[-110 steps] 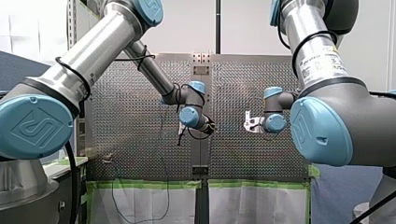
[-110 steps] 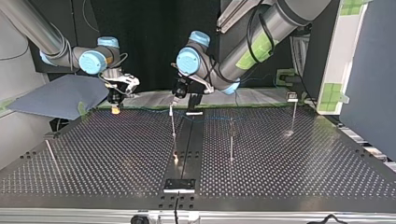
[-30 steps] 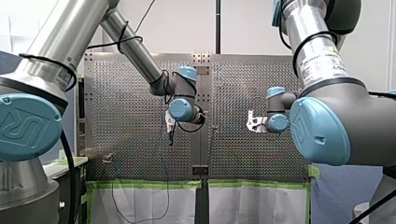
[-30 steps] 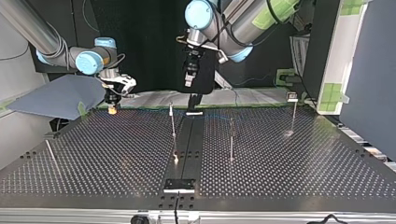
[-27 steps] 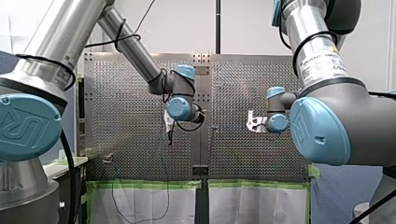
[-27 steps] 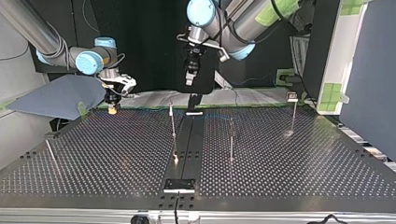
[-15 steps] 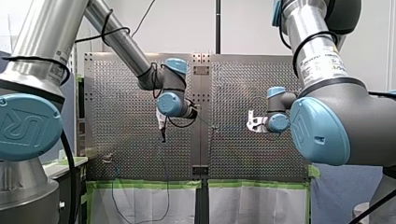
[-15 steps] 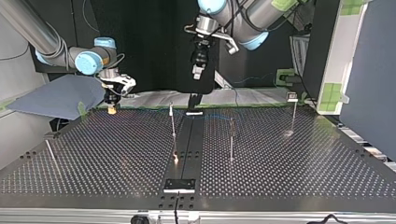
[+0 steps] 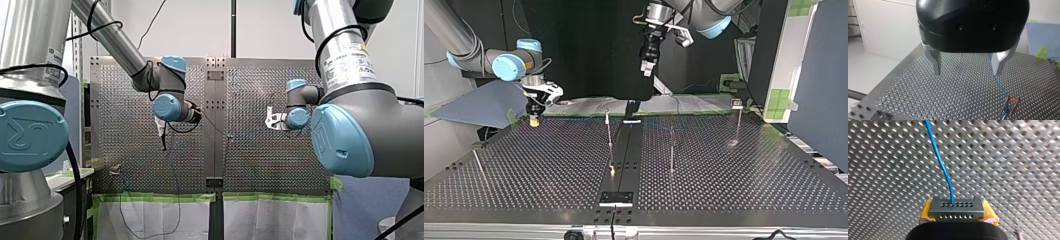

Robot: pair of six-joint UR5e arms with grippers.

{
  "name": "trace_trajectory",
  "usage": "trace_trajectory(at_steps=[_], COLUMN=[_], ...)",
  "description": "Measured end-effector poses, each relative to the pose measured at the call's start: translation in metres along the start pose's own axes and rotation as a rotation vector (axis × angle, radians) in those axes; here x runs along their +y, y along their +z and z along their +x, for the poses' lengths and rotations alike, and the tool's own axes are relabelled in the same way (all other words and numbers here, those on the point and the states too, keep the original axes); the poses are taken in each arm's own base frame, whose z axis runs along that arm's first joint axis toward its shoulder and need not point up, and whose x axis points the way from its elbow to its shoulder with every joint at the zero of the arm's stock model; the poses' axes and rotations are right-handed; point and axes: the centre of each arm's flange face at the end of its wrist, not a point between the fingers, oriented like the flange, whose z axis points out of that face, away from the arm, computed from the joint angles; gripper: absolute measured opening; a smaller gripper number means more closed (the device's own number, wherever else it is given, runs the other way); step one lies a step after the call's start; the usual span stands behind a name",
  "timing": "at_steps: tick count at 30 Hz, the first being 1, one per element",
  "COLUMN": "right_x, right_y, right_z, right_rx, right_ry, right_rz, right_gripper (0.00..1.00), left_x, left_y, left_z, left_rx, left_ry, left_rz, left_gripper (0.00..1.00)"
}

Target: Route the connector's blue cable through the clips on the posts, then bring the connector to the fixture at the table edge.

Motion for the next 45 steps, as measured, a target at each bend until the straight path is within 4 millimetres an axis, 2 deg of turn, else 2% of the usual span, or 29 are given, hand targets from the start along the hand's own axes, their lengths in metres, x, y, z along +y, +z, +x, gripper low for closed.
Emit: trace_trajectory(at_steps=[7,14,17,25,28,35,45], right_x=[0.004,0.017,0.026,0.054,0.064,0.081,0.102], right_y=[-0.004,-0.008,-0.012,-0.027,-0.03,-0.023,-0.013], right_z=[0.039,0.091,0.11,0.146,0.148,0.129,0.118], right_rx=[0.075,0.146,0.168,0.187,0.168,0.12,0.099], right_ry=[0.004,0.006,-0.001,-0.044,-0.062,-0.069,-0.078], right_rz=[-0.025,-0.075,-0.106,-0.21,-0.247,-0.279,-0.274], right_gripper=[0.0,0.0,0.0,0.0,0.0,0.0,0.0], left_x=[0.013,0.025,0.031,0.044,0.043,0.04,0.04], left_y=[-0.022,-0.045,-0.054,-0.073,-0.073,-0.065,-0.06], left_z=[-0.005,-0.007,-0.002,0.017,0.019,0.026,0.027], left_rx=[-0.005,-0.002,0.011,0.048,0.041,0.012,-0.016], left_ry=[-0.002,0.001,0.009,0.055,0.058,0.059,0.053], left_rz=[-0.006,-0.01,-0.015,-0.02,-0.004,0.02,0.02], left_gripper=[1.0,1.0,1.0,1.0,1.0,1.0,1.0])
